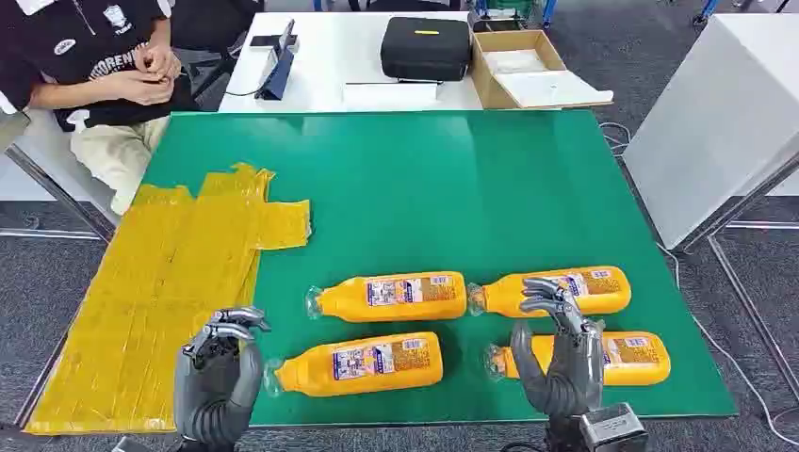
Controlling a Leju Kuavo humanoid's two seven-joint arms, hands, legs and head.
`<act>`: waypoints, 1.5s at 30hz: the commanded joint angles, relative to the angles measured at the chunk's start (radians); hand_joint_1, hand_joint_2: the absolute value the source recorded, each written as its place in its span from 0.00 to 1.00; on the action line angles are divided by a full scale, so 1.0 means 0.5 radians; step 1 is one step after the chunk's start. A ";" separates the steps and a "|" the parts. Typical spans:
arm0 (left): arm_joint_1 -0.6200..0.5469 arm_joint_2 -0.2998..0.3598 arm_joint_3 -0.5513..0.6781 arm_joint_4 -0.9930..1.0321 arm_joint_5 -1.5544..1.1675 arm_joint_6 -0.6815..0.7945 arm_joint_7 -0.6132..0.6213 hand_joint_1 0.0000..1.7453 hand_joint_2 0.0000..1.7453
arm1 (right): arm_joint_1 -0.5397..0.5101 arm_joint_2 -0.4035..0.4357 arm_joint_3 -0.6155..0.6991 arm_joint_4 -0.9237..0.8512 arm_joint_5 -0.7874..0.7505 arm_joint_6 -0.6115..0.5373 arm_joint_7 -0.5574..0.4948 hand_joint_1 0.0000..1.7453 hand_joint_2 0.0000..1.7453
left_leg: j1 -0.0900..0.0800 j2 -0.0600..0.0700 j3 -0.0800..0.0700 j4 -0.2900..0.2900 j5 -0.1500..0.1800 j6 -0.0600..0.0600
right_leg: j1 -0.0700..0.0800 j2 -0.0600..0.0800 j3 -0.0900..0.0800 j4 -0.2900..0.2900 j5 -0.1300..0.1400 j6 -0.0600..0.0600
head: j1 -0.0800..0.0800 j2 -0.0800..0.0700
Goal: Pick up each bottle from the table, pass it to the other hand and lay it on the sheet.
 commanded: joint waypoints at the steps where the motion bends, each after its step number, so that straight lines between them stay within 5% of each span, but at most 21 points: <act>1: -0.171 -0.209 -0.124 0.206 -0.218 -0.097 -0.012 1.00 1.00 | -0.127 0.405 0.206 0.210 0.132 0.034 -0.181 0.93 1.00 | 0.002 0.002 0.005 -0.001 -0.002 -0.006 | 0.002 0.000 0.004 -0.002 -0.001 -0.004 | 0.000 0.000; 3: -0.235 -0.242 -0.187 0.270 -0.259 -0.044 0.016 1.00 1.00 | -0.196 0.459 0.326 0.290 0.190 -0.093 -0.149 0.89 1.00 | 0.002 0.001 0.005 -0.002 0.000 -0.006 | 0.002 0.000 0.004 -0.002 0.000 -0.004 | 0.001 0.000; 4: -0.241 -0.232 -0.197 0.268 -0.259 -0.032 0.019 0.78 1.00 | -0.210 0.440 0.350 0.286 0.175 -0.125 -0.139 0.74 1.00 | 0.004 0.003 0.010 -0.003 -0.001 -0.011 | 0.004 0.000 0.009 -0.004 0.000 -0.007 | 0.002 0.000; 5: -0.236 -0.225 -0.190 0.259 -0.260 -0.013 0.021 0.03 1.00 | -0.219 0.418 0.353 0.273 0.160 -0.176 -0.142 0.07 1.00 | 0.004 0.003 0.009 -0.003 -0.001 -0.009 | 0.003 0.001 0.009 -0.004 0.000 -0.006 | -0.001 0.000; 6: -0.227 -0.223 -0.177 0.245 -0.259 0.000 0.023 0.00 1.00 | -0.223 0.393 0.356 0.255 0.152 -0.213 -0.142 0.00 1.00 | 0.003 0.004 0.009 -0.004 -0.001 -0.008 | 0.002 0.002 0.008 -0.004 0.000 -0.005 | -0.002 0.000; 17: -0.210 -0.217 -0.142 0.219 -0.258 -0.018 0.021 0.00 1.00 | -0.203 0.346 0.319 0.195 0.214 -0.319 -0.139 0.00 1.00 | 0.005 0.000 0.013 -0.002 -0.003 -0.010 | 0.003 -0.003 0.013 -0.004 -0.003 -0.005 | 0.000 0.001; 21: -0.172 -0.197 -0.120 0.217 -0.275 0.013 0.018 0.00 1.00 | -0.088 0.250 0.294 0.109 0.484 -0.517 -0.065 0.00 1.00 | 0.003 0.000 0.007 -0.002 -0.001 -0.007 | 0.002 -0.003 0.008 -0.003 -0.001 -0.003 | 0.000 0.000; 23: -0.116 -0.176 -0.105 0.210 -0.274 0.069 -0.014 0.00 1.00 | 0.005 0.159 0.277 0.075 0.919 -0.608 0.202 0.00 1.00 | 0.005 -0.004 0.014 -0.004 -0.003 -0.011 | 0.003 -0.007 0.016 -0.006 -0.004 -0.006 | 0.000 0.000; 27: -0.006 -0.202 -0.013 0.133 -0.243 0.074 -0.029 0.00 1.00 | 0.042 0.003 0.162 -0.052 1.514 -0.384 0.697 0.00 1.00 | 0.002 0.000 0.006 -0.002 -0.002 -0.006 | 0.001 -0.001 0.006 -0.003 -0.002 -0.002 | 0.000 0.000; 31: -0.078 -0.253 0.051 0.205 -0.189 -0.017 0.034 0.00 1.00 | -0.032 -0.223 0.030 -0.051 1.716 -0.149 0.953 0.00 1.00 | 0.003 0.000 0.009 -0.001 -0.005 -0.009 | 0.002 -0.002 0.010 -0.004 -0.003 -0.002 | -0.001 0.000; 39: -0.144 -0.280 0.096 0.260 -0.148 -0.071 0.048 0.00 1.00 | 0.038 -0.366 -0.062 -0.149 1.851 0.051 1.117 0.00 1.00 | -0.002 -0.002 0.006 -0.001 -0.004 -0.006 | 0.000 -0.002 0.008 -0.002 -0.004 0.002 | 0.000 0.001; 45: -0.252 -0.300 0.129 0.416 -0.110 -0.161 0.075 0.00 1.00 | 0.178 -0.631 -0.292 -0.300 1.853 0.367 1.301 0.00 1.00 | -0.001 -0.008 0.011 0.000 -0.005 -0.009 | 0.000 -0.011 0.014 -0.003 -0.007 0.001 | -0.001 0.000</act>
